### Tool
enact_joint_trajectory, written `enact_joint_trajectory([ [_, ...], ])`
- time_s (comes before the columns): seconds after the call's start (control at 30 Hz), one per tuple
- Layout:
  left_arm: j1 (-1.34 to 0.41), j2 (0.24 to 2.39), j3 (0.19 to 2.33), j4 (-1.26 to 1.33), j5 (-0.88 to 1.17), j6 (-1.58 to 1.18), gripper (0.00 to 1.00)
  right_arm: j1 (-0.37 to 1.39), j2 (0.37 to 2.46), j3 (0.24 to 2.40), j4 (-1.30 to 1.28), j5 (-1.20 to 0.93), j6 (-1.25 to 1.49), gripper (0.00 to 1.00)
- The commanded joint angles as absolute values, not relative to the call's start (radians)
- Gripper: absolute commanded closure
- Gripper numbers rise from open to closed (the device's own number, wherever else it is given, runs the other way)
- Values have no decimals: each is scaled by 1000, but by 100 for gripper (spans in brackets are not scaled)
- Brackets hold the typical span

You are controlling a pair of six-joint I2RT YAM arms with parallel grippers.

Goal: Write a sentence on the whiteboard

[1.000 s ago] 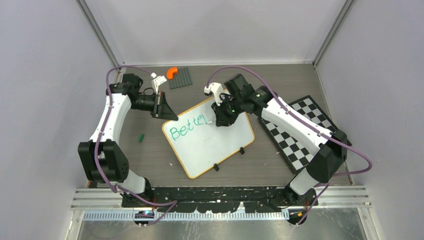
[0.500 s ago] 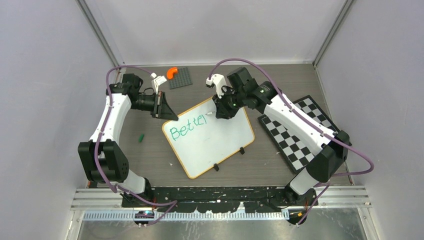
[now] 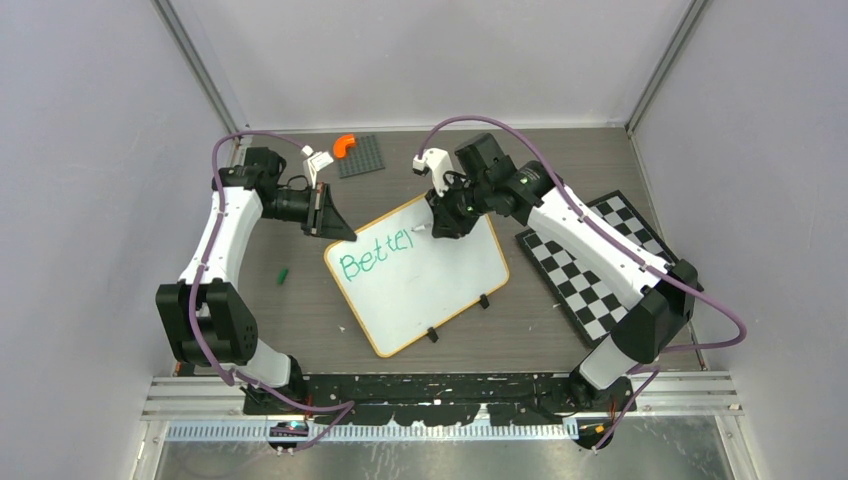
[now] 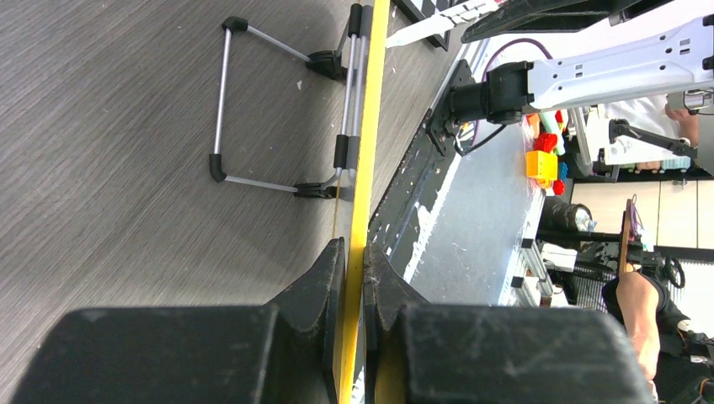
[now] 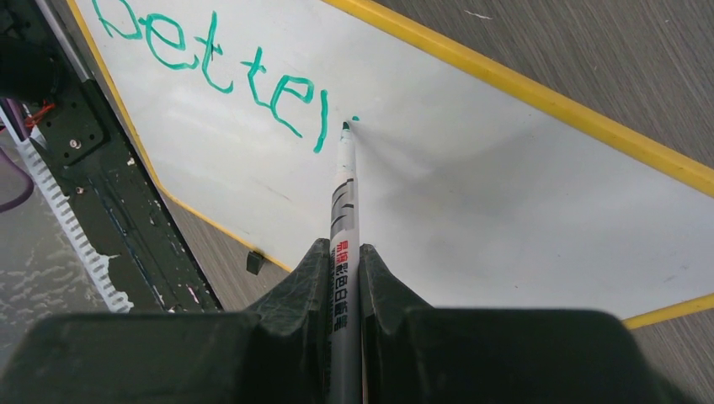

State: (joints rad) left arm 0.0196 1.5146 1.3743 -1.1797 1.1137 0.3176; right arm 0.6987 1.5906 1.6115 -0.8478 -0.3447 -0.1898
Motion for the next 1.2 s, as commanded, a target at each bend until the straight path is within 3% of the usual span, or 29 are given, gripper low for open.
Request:
enact_joint_trajectory([
  [0.0,9,1529,1388,-1189,1064,305,100,708,1569,1610,-835,-371,-203,100],
  [1.17,8,1534,1390,-1190,1062,306,100,732,1587,1599,-829,-328,-217,100],
])
